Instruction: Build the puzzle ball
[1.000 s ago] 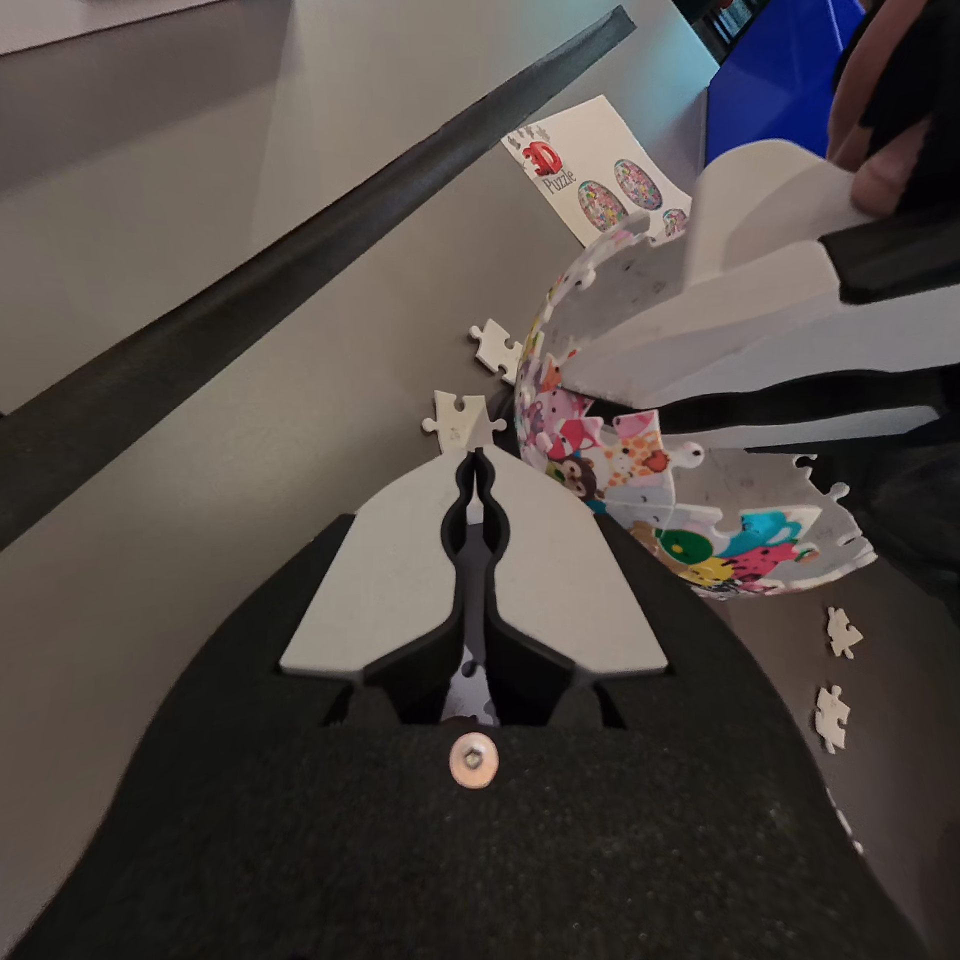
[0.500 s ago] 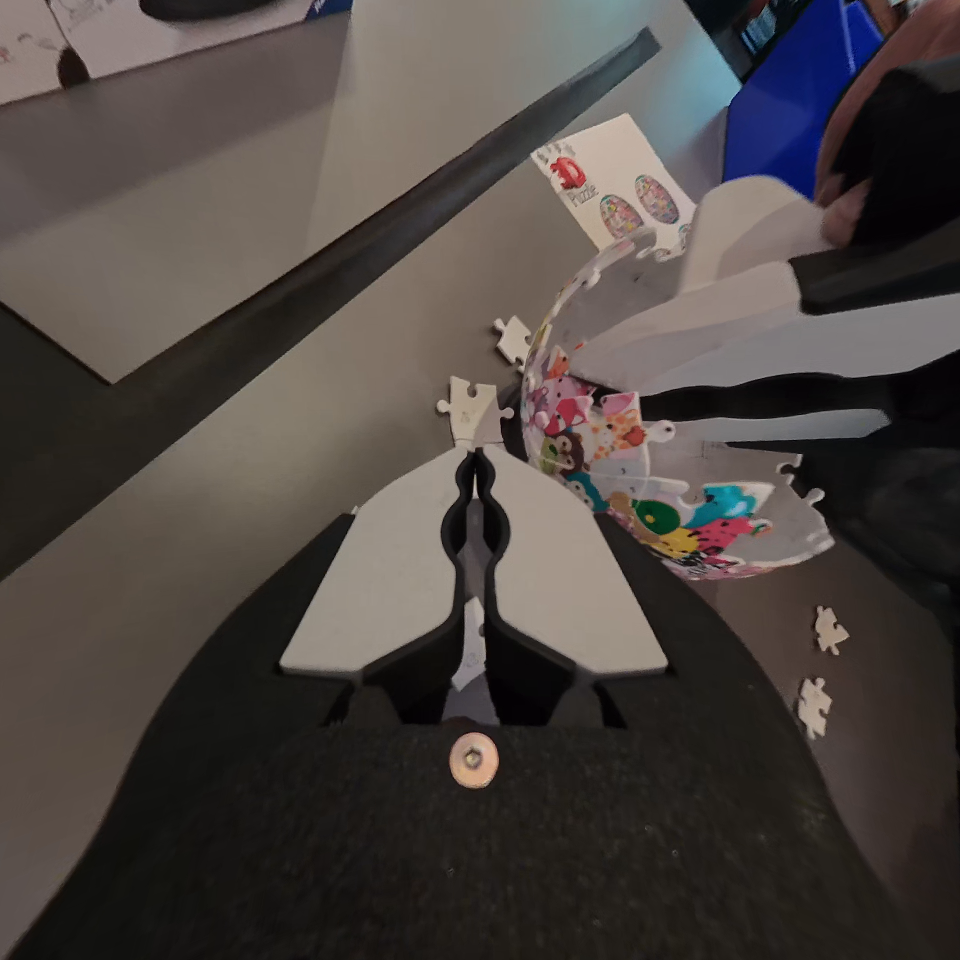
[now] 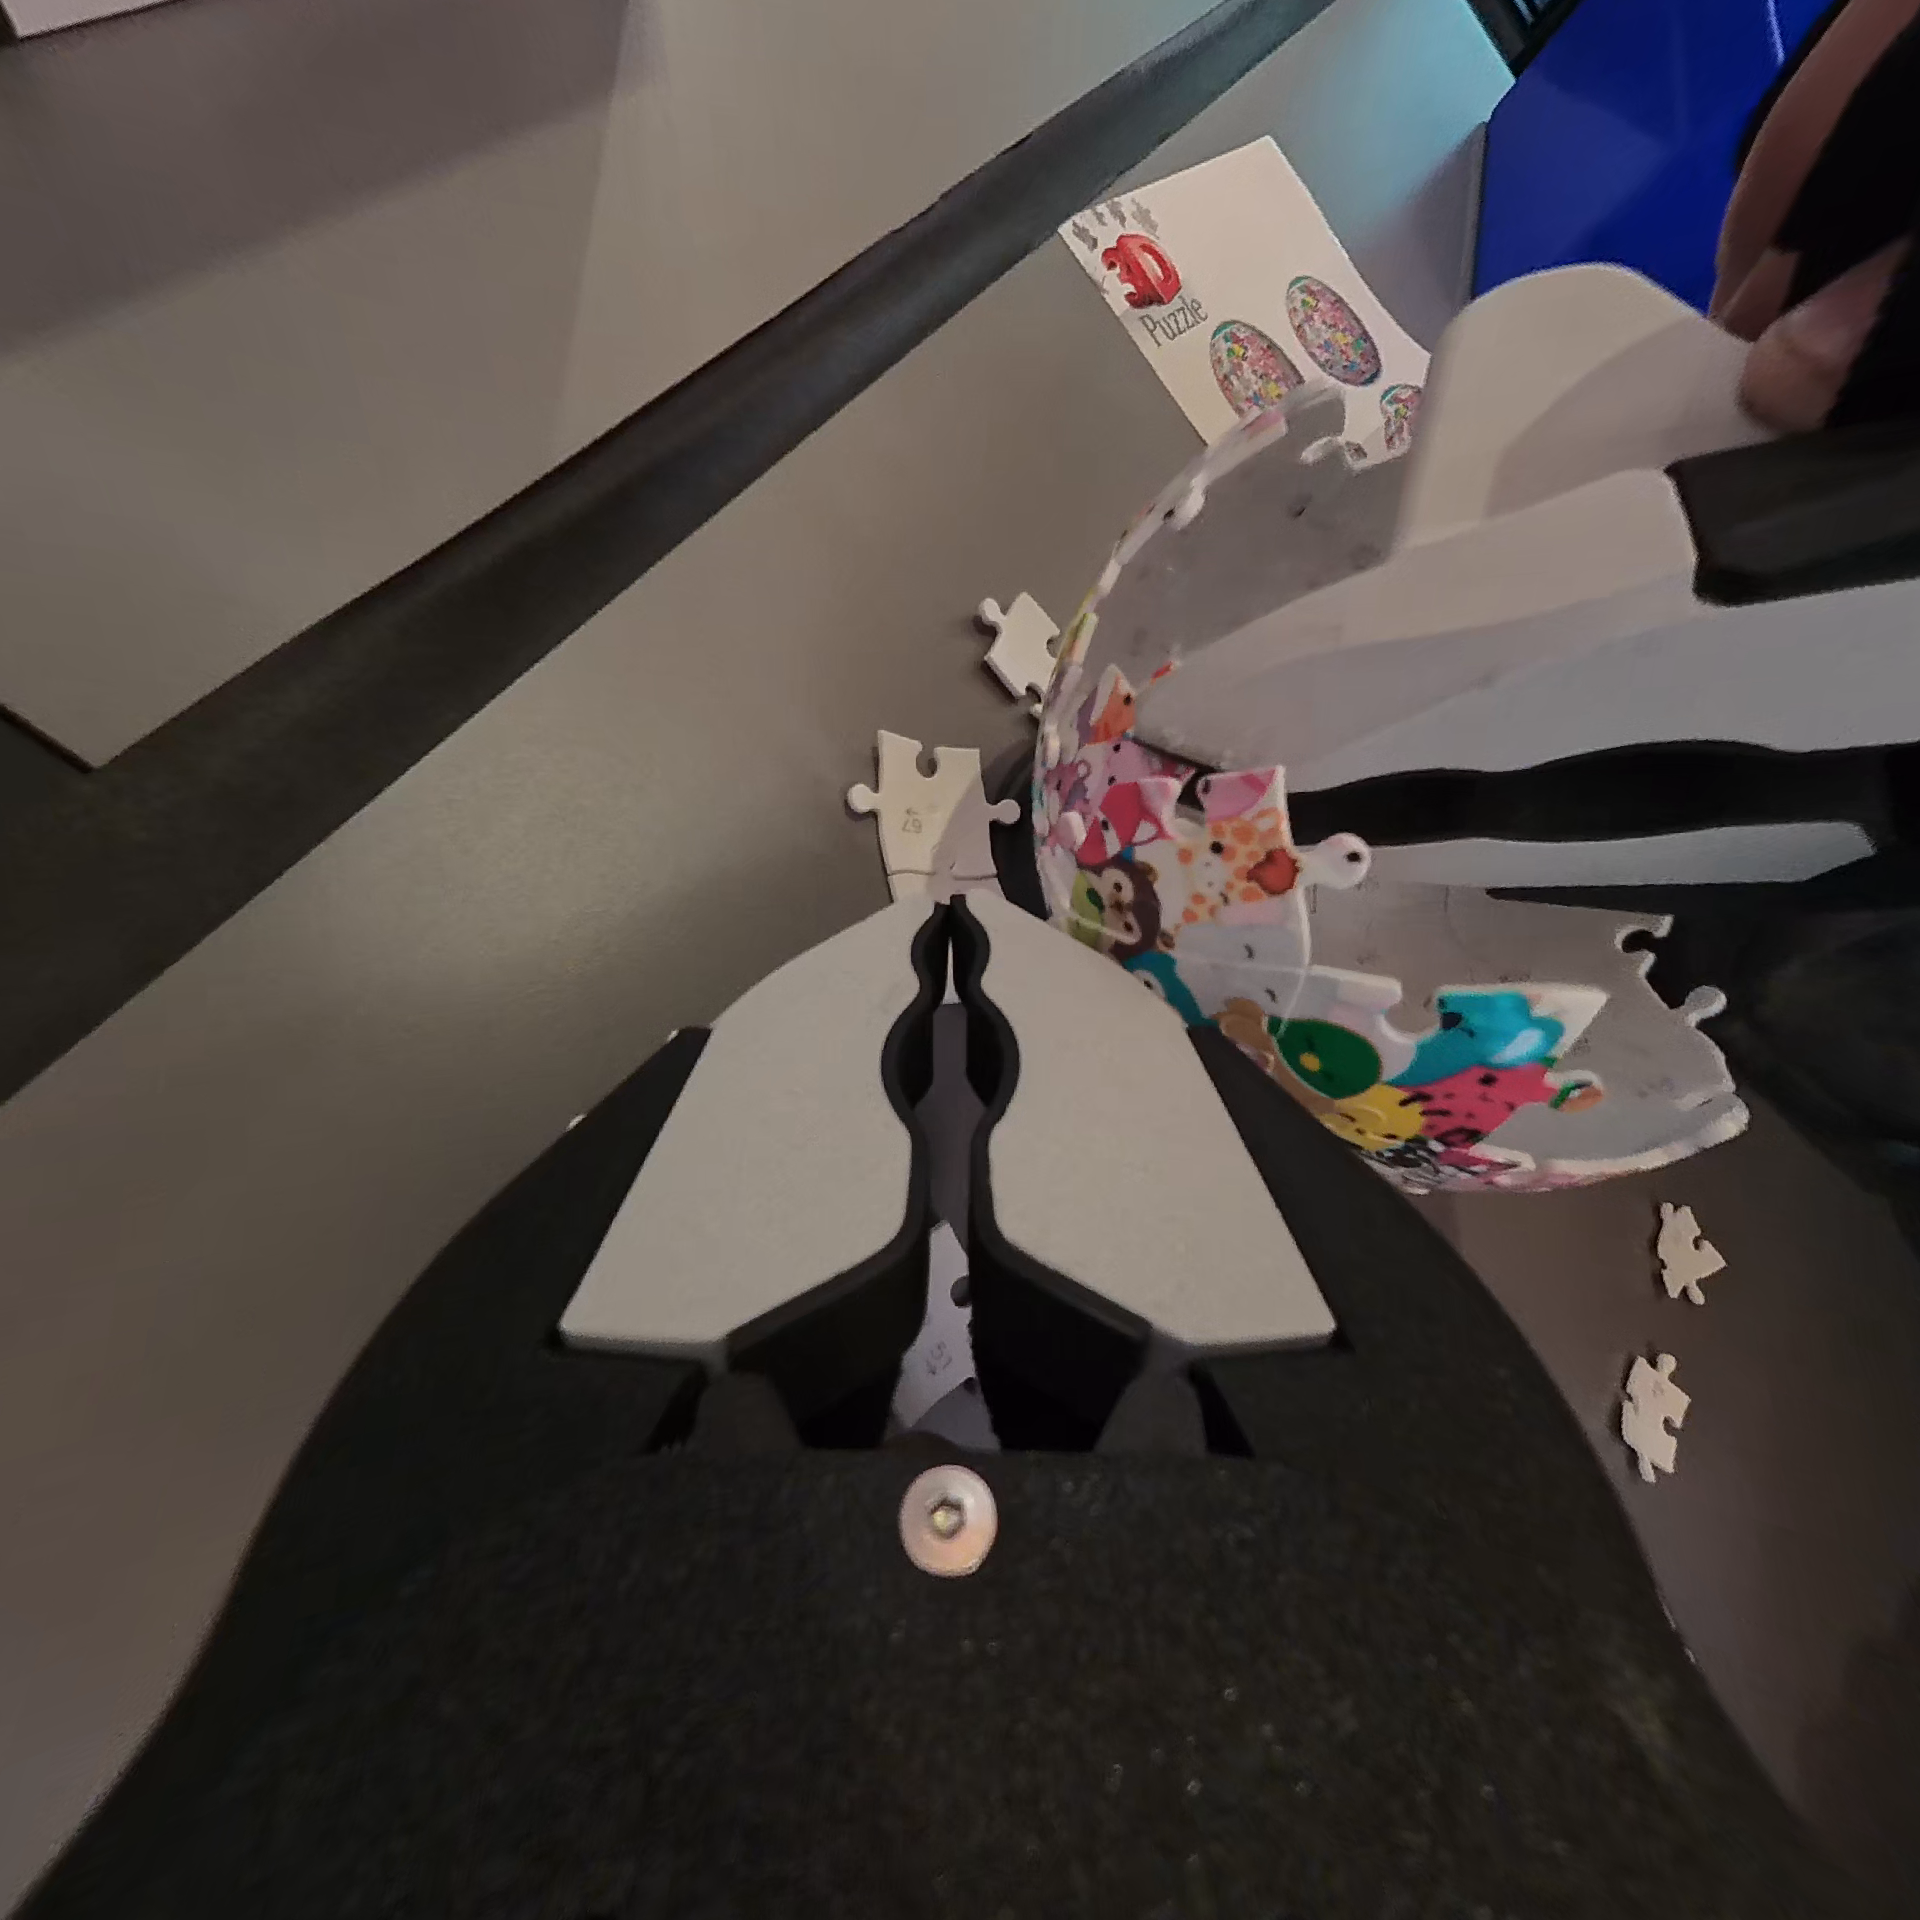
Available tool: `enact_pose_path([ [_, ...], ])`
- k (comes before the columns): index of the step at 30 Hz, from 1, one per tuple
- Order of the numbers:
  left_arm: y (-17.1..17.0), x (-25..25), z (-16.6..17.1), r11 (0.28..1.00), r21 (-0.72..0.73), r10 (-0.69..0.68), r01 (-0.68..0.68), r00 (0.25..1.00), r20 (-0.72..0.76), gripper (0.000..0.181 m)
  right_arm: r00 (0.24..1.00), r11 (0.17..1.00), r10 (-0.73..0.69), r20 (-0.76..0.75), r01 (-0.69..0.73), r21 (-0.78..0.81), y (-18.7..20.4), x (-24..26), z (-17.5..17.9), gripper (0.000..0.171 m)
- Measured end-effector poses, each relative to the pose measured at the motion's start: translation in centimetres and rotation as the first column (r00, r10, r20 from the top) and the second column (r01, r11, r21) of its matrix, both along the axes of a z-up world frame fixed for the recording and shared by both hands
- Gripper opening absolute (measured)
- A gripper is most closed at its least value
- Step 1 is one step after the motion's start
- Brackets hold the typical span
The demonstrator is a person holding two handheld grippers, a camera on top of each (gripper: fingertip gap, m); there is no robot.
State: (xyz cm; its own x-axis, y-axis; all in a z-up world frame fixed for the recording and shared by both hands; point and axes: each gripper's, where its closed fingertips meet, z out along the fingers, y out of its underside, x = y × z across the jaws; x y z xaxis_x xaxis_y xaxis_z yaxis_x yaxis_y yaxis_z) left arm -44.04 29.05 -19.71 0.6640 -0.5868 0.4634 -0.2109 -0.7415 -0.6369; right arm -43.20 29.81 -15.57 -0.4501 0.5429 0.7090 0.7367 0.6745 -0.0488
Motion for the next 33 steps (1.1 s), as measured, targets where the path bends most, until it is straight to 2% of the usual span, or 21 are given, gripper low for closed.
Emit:
enact_pose_path([
  [10, 0.11, 0.07, 0.15, 1.0, 0.015, -0.003, 0.002, 1.0, 0.018, 0.0, 0.999, 0.999, -0.036, -0.007, 0.036, -0.006, 0.32, -0.19, -0.03, 0.007],
  [33, 0.17, 0.09, 0.18, 1.0, 0.019, -0.004, 0.004, 1.0, 0.02, 0.0, 1.0, 0.999, -0.009, -0.002, 0.009, 0.047, 0.35, -0.74, -0.39, 0.008],
])
